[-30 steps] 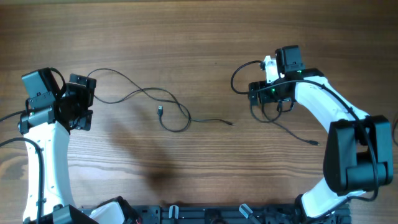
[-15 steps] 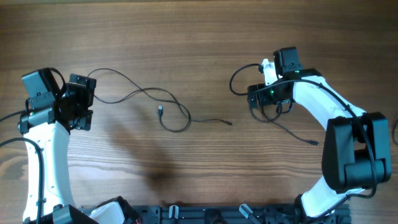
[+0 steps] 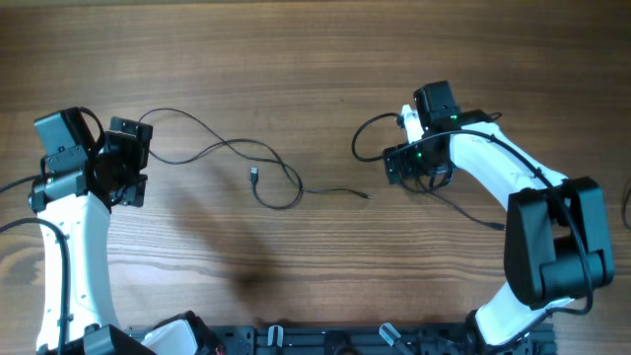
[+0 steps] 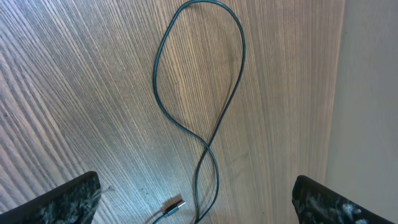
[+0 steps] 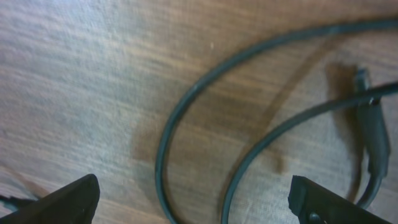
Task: Untangle cables
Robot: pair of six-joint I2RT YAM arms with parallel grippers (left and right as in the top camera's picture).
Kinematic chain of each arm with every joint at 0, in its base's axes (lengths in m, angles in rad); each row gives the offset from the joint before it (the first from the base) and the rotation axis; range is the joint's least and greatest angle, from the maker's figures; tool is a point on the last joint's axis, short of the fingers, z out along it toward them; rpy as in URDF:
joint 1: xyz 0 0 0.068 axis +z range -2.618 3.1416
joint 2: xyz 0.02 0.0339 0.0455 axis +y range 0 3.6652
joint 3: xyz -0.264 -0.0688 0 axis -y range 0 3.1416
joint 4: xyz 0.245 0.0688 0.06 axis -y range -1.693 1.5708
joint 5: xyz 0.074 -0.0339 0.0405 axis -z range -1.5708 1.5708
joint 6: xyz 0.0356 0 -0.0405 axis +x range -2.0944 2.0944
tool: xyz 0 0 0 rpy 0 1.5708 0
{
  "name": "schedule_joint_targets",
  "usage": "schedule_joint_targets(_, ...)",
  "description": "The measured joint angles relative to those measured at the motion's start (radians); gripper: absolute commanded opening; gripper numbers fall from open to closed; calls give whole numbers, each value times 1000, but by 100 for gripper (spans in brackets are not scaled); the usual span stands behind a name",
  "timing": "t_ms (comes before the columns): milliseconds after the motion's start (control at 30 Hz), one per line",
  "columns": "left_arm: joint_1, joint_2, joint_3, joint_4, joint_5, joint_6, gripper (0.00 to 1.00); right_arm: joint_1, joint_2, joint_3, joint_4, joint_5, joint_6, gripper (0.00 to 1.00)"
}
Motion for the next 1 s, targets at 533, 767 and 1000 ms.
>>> schedule_joint_targets(533, 0, 0, 0, 0, 0, 0, 100, 42, -38, -114, -35, 101, 60, 44)
schedule_joint_targets(767, 0, 0, 0, 0, 0, 0, 100, 42, -47, -127, 6, 105, 168, 4)
schedule_joint_targets(1000, 0, 0, 0, 0, 0, 0, 100, 11, -45, -99, 25, 106, 313, 4)
